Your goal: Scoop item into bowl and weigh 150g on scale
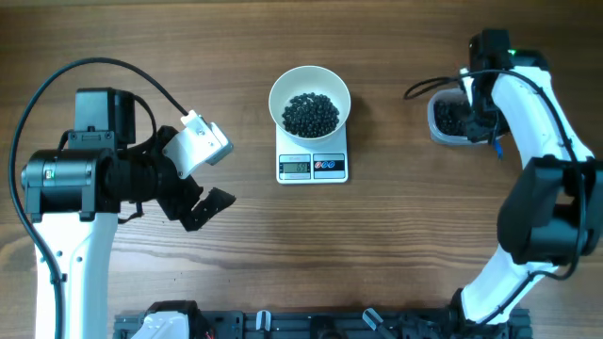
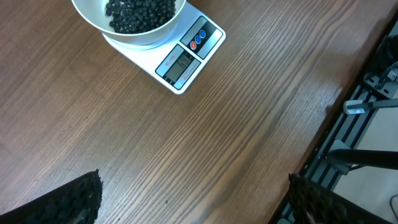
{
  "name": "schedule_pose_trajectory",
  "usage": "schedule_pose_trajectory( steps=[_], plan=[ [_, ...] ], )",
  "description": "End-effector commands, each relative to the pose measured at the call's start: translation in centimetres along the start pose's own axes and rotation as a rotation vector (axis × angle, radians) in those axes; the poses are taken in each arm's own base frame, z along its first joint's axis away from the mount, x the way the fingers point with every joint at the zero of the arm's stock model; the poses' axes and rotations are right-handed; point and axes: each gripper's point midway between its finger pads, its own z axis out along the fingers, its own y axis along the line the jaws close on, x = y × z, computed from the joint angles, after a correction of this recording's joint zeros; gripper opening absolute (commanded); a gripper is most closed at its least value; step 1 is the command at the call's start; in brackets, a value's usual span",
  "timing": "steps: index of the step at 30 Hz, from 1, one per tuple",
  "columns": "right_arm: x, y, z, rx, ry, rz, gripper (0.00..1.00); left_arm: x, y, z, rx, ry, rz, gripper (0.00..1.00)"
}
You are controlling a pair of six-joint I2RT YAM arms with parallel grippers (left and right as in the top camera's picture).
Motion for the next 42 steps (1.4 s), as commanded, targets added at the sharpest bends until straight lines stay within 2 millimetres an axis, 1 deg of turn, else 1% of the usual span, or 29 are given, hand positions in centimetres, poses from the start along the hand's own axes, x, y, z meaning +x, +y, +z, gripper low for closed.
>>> schedule_pose_trajectory(
  steps=[1, 3, 5, 10, 11, 13, 16, 19, 20, 21, 22, 23, 25, 26, 27, 29, 30, 32, 34, 35, 36, 37, 38, 39, 40, 42],
  plan=[
    [-0.7, 2.5, 1.2, -0.041, 0.025, -0.097, 0.04, -0.1, -0.1, 0.1, 0.018, -0.013, 0.010, 1.00],
    [-1.3, 4.2, 0.8, -0.084, -0.001, -0.139, 0.04, -0.1, -0.1, 0.1, 0.018, -0.013, 0.010, 1.00],
    [-1.4, 5.5, 0.5, -0.140, -0.013, -0.176, 0.04, -0.1, -0.1, 0.1, 0.018, -0.013, 0.011, 1.00],
    [-1.2, 7.2, 0.2, -0.243, -0.023, -0.197, 0.04, -0.1, -0.1, 0.1, 0.018, -0.012, 0.010, 1.00],
    [-1.2, 7.5, 0.1, -0.259, -0.027, -0.194, 0.04, -0.1, -0.1, 0.1, 0.018, -0.013, 0.010, 1.00],
    [-1.1, 7.3, 0.2, -0.265, -0.019, -0.146, 0.05, -0.1, -0.1, 0.1, 0.018, -0.013, 0.011, 1.00],
    [-0.8, 6.4, 0.7, -0.285, -0.002, -0.047, 0.11, -0.1, -0.1, 0.1, 0.018, -0.012, 0.010, 1.00],
    [-0.3, 6.9, 0.6, -0.430, -0.007, 0.011, 0.25, -0.1, -0.1, 0.1, 0.018, -0.013, 0.011, 1.00],
    [0.0, 6.9, 0.6, -0.469, -0.002, 0.032, 0.28, -0.1, -0.1, 0.1, 0.018, -0.012, 0.010, 1.00],
    [0.2, 6.7, 0.7, -0.478, 0.005, 0.044, 0.32, -0.1, -0.1, 0.1, 0.018, -0.013, 0.010, 1.00],
    [0.5, 6.4, 0.9, -0.482, 0.019, 0.071, 0.38, -0.1, -0.1, 0.1, 0.018, -0.013, 0.010, 1.00],
    [0.7, 6.2, 0.9, -0.494, 0.022, 0.090, 0.45, -0.1, -0.1, 0.1, 0.018, -0.012, 0.010, 1.00],
    [0.8, 5.5, 1.1, -0.497, 0.033, 0.156, 0.66, -0.1, -0.1, 0.1, 0.018, -0.013, 0.010, 1.00],
    [0.9, 5.3, 1.2, -0.498, 0.040, 0.190, 0.74, -0.1, -0.1, 0.1, 0.018, -0.013, 0.010, 1.00],
    [1.0, 5.1, 1.3, -0.498, 0.048, 0.225, 0.78, -0.1, -0.1, 0.1, 0.018, -0.013, 0.011, 1.00],
    [1.3, 4.7, 1.0, -0.499, 0.064, 0.290, 0.96, -0.1, -0.1, 0.1, 0.018, -0.012, 0.010, 1.00],
    [1.5, 4.4, 0.6, -0.505, 0.067, 0.332, 1.00, -0.1, -0.1, 0.1, 0.018, -0.013, 0.011, 1.00],
    [1.7, 3.5, -1.3, -0.527, 0.034, 0.454, 1.00, -0.1, -0.1, 0.1, 0.018, -0.012, 0.010, 1.00],
    [2.3, 2.3, -4.2, -0.559, -0.002, 0.641, 0.99, -0.1, -0.1, 0.1, 0.018, -0.013, 0.011, 1.00],
    [3.0, 1.7, -6.1, -0.589, -0.009, 0.779, 1.00, -0.1, -0.1, 0.1, 0.018, -0.013, 0.011, 1.00],
    [3.3, 1.3, -8.1, -0.634, -0.026, 0.932, 1.00, -0.1, -0.1, 0.1, 0.018, -0.013, 0.010, 1.00],
    [3.8, 1.3, -9.4, -0.657, -0.037, 0.967, 1.00, -0.1, -0.1, 0.1, 0.018, -0.012, 0.010, 1.00],
    [4.4, 1.8, -10.8, -0.700, -0.057, 0.930, 1.00, -0.1, -0.1, 0.1, 0.018, -0.013, 0.011, 1.00],
    [4.9, 2.2, -12.4, -0.748, -0.070, 0.955, 1.00, -0.1, -0.1, 0.1, 0.018, -0.013, 0.010, 1.00],
    [5.2, 2.0, -13.4, -0.762, -0.088, 1.001, 1.00, -0.1, -0.1, 0.1, 0.018, -0.013, 0.011, 1.00],
    [6.1, 0.6, -15.9, -0.751, -0.197, 1.080, 1.00, -0.1, -0.1, 0.1, 0.018, -0.013, 0.010, 1.00]
  ],
)
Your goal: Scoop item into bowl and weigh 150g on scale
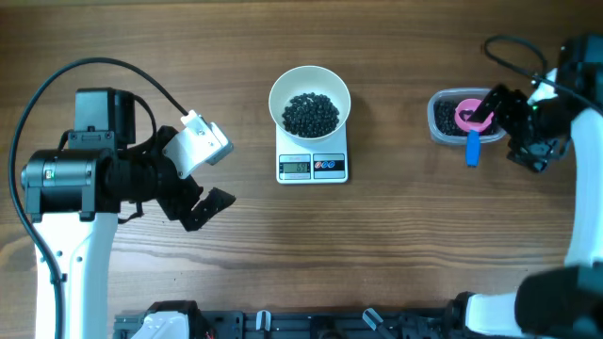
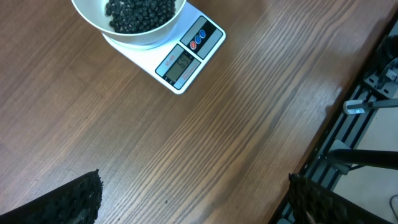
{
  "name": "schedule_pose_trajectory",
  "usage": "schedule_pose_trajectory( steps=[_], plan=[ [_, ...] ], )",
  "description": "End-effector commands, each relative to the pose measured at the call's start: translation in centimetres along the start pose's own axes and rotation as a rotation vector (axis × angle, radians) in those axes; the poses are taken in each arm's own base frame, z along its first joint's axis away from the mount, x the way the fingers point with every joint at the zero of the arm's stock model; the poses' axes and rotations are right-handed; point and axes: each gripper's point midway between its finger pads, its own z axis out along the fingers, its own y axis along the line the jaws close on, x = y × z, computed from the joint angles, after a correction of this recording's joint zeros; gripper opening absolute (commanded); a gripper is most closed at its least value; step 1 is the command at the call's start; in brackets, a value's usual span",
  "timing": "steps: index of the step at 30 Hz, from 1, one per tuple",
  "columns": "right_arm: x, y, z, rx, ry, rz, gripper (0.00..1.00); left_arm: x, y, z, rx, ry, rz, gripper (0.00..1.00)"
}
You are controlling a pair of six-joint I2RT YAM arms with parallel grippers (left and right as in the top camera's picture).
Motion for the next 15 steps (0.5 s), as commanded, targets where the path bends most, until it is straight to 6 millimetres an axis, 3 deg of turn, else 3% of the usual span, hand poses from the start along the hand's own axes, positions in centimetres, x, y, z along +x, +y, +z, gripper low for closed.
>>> schedule_pose_trajectory(
  steps=[1, 3, 5, 7, 10, 15],
  plan=[
    [0.7, 1.1, -4.4, -0.113, -0.124, 0.128, 1.00, -0.1, -0.1, 0.1, 0.017, -0.012, 0.011, 1.00],
    [1.7, 0.3, -8.0, -0.158, -0.244, 0.141, 1.00, -0.1, -0.1, 0.1, 0.017, -0.012, 0.011, 1.00],
    [3.9, -1.6, -8.9, -0.160, -0.302, 0.243, 1.00, -0.1, -0.1, 0.1, 0.018, -0.012, 0.011, 1.00],
    [6.3, -3.6, -7.0, -0.173, -0.321, 0.368, 1.00, -0.1, -0.1, 0.1, 0.017, -0.012, 0.011, 1.00],
    [8.5, -5.3, -2.5, -0.230, -0.314, 0.479, 1.00, -0.1, -0.1, 0.1, 0.018, -0.012, 0.010, 1.00],
    [9.2, -6.7, 3.9, -0.335, -0.315, 0.608, 0.88, -0.1, -0.1, 0.1, 0.017, -0.012, 0.011, 1.00]
  ],
)
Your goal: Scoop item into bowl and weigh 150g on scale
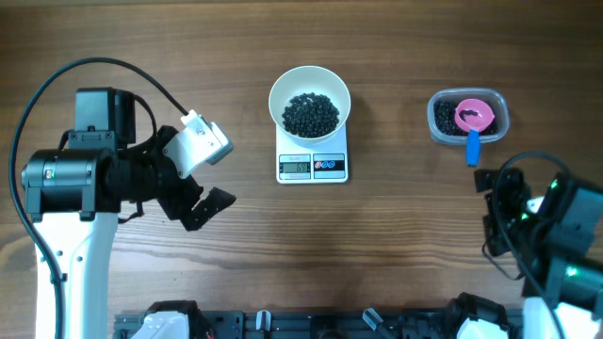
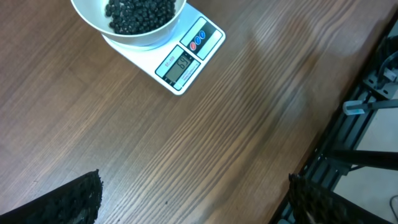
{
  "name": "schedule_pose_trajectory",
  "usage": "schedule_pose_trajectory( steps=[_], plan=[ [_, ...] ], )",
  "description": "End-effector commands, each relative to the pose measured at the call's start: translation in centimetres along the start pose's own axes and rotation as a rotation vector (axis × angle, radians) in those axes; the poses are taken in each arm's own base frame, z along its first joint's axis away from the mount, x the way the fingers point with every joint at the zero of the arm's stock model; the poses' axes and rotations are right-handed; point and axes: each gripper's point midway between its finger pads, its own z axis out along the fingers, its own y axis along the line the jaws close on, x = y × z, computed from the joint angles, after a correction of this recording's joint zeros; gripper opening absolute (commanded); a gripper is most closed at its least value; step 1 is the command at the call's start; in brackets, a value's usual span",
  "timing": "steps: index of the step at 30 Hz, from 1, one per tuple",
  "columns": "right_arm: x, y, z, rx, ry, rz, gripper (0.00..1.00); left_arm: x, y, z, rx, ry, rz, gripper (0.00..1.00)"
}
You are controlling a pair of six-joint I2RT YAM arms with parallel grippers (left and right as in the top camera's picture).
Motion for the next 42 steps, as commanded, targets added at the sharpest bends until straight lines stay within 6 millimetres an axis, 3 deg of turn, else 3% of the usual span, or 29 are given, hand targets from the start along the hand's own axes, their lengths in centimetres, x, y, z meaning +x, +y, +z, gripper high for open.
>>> schedule_pose_trajectory(
  steps=[1, 3, 9, 13, 15, 18, 22, 24, 29, 34, 38, 42],
  plan=[
    [0.4, -1.1, 2.7, -0.056, 0.008, 0.138, 0.88, -0.1, -0.1, 0.1, 0.015, -0.011, 0.011, 1.00],
    [-0.5, -0.1, 4.8, -0.150, -0.012, 0.165, 0.87, -0.1, -0.1, 0.1, 0.015, -0.011, 0.011, 1.00],
    [-2.7, 1.2, 8.4, -0.187, -0.037, 0.169, 0.82, -0.1, -0.1, 0.1, 0.015, -0.011, 0.011, 1.00],
    [-3.4, 1.7, 11.5, -0.193, 0.000, 0.168, 0.75, -0.1, -0.1, 0.1, 0.015, -0.011, 0.011, 1.00],
    [-3.1, 0.8, 12.6, -0.157, 0.020, 0.181, 0.73, -0.1, -0.1, 0.1, 0.015, -0.011, 0.011, 1.00],
    [-3.8, 0.3, 13.3, -0.134, -0.009, 0.186, 0.68, -0.1, -0.1, 0.1, 0.015, -0.011, 0.011, 1.00],
    [-5.8, 1.4, 12.9, -0.177, -0.107, 0.179, 0.64, -0.1, -0.1, 0.1, 0.015, -0.011, 0.011, 1.00],
    [-6.1, 1.3, 13.0, -0.177, -0.122, 0.221, 0.56, -0.1, -0.1, 0.1, 0.015, -0.011, 0.011, 1.00],
    [-5.8, 1.3, 13.2, -0.175, -0.098, 0.249, 0.57, -0.1, -0.1, 0.1, 0.015, -0.011, 0.011, 1.00],
    [-3.9, 1.6, 15.2, -0.168, -0.030, 0.257, 0.55, -0.1, -0.1, 0.1, 0.015, -0.011, 0.011, 1.00],
    [-4.2, 1.9, 16.1, -0.185, -0.037, 0.261, 0.46, -0.1, -0.1, 0.1, 0.015, -0.011, 0.011, 1.00],
    [-4.8, 1.8, 16.1, -0.183, -0.068, 0.280, 0.45, -0.1, -0.1, 0.1, 0.015, -0.011, 0.011, 1.00]
  ],
)
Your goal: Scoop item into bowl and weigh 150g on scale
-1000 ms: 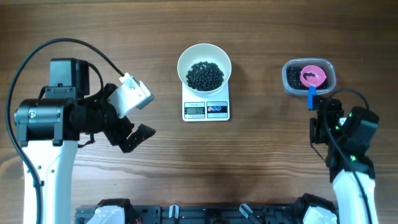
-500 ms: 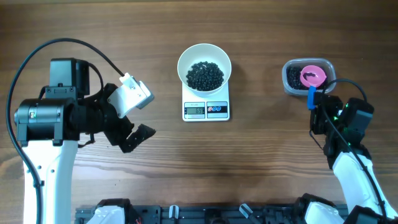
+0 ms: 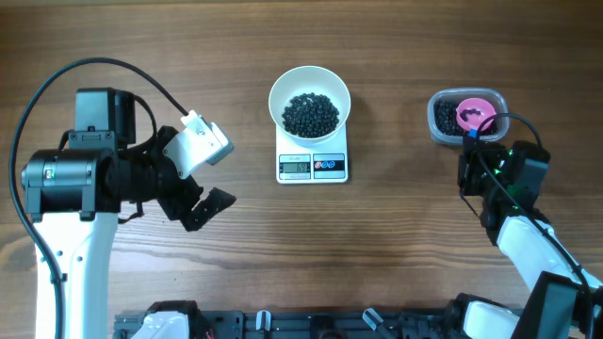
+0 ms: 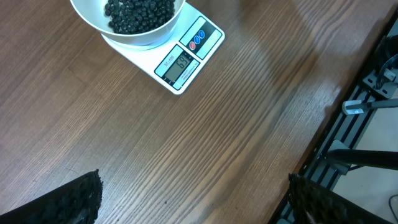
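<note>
A white bowl [image 3: 309, 104] holding black beans sits on the white scale [image 3: 312, 167], whose display is lit; the bowl [image 4: 127, 15] and the scale [image 4: 186, 56] also show at the top of the left wrist view. At the right, a clear container [image 3: 445, 120] of beans holds the pink scoop [image 3: 474, 113]. My right gripper [image 3: 471, 171] is just in front of that container, and its jaws are too dark to read. My left gripper [image 3: 203, 201] [image 4: 193, 205] hovers open over bare table, left of the scale.
The wooden table [image 3: 377, 245] stretches between the two arms. A black rail [image 3: 311, 325] with fittings runs along the near edge and shows at the right of the left wrist view as a rail [image 4: 367, 106].
My right arm has moved from the table's lower right up to just in front of the bean container, covering the scoop's blue handle. The left arm, bowl and scale have not moved.
My right arm stood over the bean container. Then it was beside the container, with the pink scoop lying in it. Then it was far back at the lower right, and now it is close in front of the container. My left gripper stayed open throughout.
</note>
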{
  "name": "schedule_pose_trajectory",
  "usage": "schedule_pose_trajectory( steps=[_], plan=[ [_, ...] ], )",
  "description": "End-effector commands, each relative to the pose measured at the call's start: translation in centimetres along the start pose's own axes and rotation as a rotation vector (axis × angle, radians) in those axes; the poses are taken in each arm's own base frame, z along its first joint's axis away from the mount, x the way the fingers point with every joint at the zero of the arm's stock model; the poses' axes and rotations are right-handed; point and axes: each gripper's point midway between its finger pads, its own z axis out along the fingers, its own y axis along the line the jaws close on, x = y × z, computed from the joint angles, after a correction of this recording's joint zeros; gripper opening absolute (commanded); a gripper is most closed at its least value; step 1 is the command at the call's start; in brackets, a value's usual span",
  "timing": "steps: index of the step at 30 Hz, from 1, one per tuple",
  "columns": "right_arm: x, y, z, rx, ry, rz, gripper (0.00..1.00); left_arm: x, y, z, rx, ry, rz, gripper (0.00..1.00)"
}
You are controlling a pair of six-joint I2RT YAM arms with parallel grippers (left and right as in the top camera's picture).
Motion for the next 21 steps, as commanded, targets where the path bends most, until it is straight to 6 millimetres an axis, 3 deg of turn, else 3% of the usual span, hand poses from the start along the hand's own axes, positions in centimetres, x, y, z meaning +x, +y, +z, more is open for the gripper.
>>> schedule_pose_trajectory(
  steps=[1, 9, 11, 17, 21],
  plan=[
    [-0.6, 0.2, 0.2, -0.008, -0.032, 0.018, 0.46, -0.1, -0.1, 0.1, 0.015, -0.011, 0.012, 1.00],
    [-0.9, 1.7, -0.4, -0.060, -0.055, 0.011, 0.45, -0.1, -0.1, 0.1, 0.015, -0.011, 0.011, 1.00],
    [-1.0, 1.6, -0.4, -0.057, -0.056, 0.012, 0.31, -0.1, -0.1, 0.1, 0.015, -0.011, 0.011, 1.00],
    [-0.8, 1.5, -0.4, -0.052, -0.051, 0.013, 0.20, -0.1, -0.1, 0.1, 0.015, -0.011, 0.011, 1.00],
    [-0.5, 1.8, -0.5, -0.064, -0.029, 0.007, 0.06, -0.1, -0.1, 0.1, 0.015, -0.011, 0.012, 1.00]
  ],
)
